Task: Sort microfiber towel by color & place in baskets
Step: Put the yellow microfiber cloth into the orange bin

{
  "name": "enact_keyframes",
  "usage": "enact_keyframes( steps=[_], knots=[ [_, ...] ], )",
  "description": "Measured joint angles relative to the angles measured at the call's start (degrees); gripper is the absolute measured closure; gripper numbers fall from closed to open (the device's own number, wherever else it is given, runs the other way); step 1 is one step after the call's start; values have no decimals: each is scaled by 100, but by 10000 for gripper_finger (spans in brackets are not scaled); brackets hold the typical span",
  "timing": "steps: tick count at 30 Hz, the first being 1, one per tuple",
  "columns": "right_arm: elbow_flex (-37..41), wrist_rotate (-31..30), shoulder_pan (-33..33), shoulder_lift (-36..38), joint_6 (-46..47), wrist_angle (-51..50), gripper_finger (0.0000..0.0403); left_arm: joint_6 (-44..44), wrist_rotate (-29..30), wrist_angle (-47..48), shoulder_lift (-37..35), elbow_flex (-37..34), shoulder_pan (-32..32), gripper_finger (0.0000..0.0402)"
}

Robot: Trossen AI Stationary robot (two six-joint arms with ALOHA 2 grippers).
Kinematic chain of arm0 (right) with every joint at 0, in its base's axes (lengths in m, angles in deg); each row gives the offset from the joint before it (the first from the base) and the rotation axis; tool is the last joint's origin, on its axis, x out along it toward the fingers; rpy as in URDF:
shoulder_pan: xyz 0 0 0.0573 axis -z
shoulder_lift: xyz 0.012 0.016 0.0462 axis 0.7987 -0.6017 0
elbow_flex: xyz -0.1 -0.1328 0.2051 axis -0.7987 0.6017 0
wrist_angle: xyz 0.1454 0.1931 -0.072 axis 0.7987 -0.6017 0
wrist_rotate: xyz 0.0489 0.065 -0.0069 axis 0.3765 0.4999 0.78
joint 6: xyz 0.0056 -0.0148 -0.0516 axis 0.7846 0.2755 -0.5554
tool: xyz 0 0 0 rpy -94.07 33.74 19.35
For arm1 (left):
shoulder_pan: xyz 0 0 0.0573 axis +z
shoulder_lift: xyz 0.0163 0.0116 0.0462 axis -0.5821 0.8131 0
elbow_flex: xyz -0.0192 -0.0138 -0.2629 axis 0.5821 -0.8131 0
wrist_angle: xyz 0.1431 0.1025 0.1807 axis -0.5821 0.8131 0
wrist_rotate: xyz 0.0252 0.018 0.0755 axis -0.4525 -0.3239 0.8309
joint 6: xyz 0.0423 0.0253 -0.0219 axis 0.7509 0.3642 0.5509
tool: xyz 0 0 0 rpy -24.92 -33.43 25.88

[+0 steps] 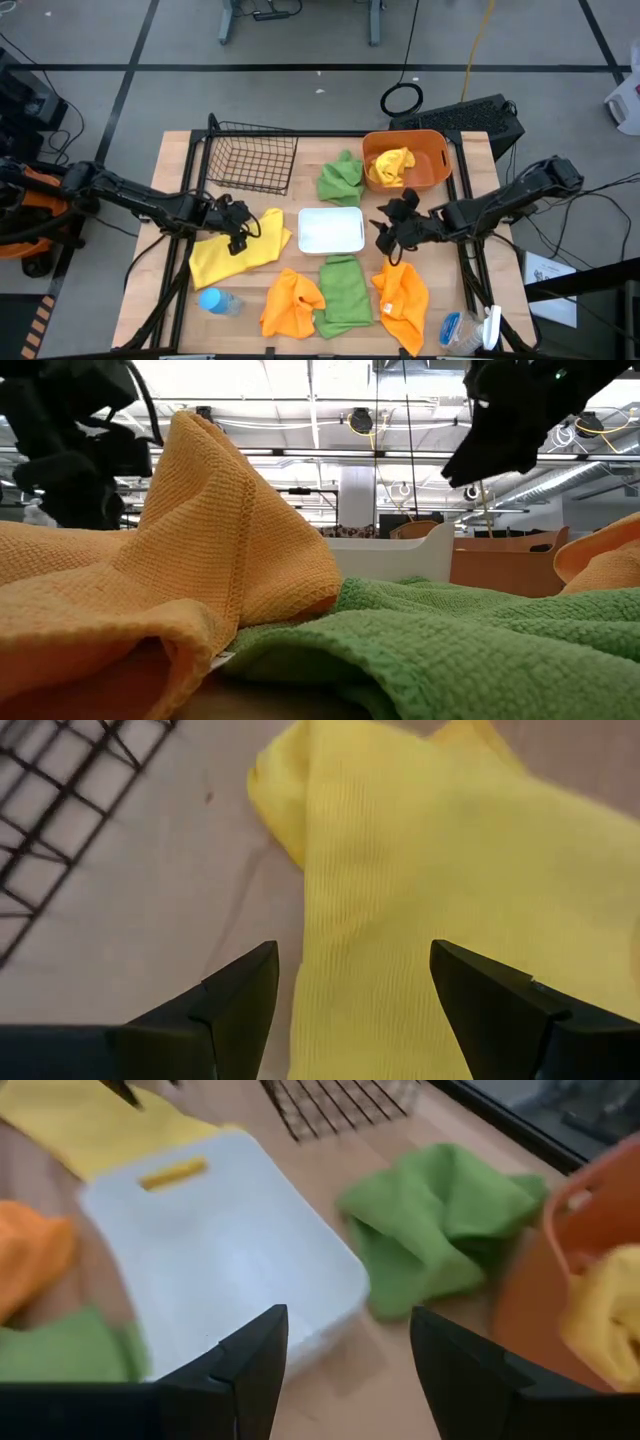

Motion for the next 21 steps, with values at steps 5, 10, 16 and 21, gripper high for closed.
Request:
enact_keyframes(
  steps=[5, 10, 16, 21],
  knots=[
    [0, 0, -232, 0, -325, 586, 200, -85, -14, -92, 216, -196, -56, 134],
    [0, -6, -290, 0, -567, 915, 200, -29, -50, -573, 569, -303, -61, 134],
    [0, -272, -289, 0, -590, 916, 200, 140, -417, -938, 1146, -286, -59, 155],
    [0, -295, -288, 0, -625, 906, 200, 159, -485, -1282, 1508, -273, -60, 216]
  ],
)
